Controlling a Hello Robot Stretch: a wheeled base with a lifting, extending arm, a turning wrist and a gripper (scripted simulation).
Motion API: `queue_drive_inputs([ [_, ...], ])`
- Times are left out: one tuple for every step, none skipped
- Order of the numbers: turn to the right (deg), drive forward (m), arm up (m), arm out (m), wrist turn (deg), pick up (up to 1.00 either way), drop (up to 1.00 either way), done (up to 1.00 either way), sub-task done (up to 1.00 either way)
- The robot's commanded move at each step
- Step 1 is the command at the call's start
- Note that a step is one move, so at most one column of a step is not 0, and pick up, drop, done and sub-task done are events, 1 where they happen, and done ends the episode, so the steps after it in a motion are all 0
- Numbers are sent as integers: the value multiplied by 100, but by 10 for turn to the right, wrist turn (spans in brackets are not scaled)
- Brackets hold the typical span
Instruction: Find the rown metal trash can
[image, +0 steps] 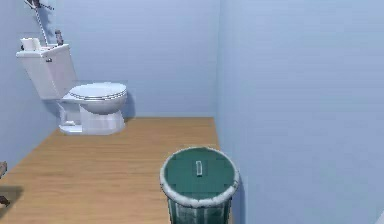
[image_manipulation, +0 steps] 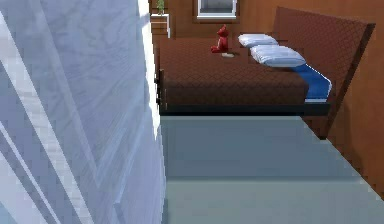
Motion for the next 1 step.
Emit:
queue_drive_inputs([
  [0,0,0,0,0,0,0,100,0],
])
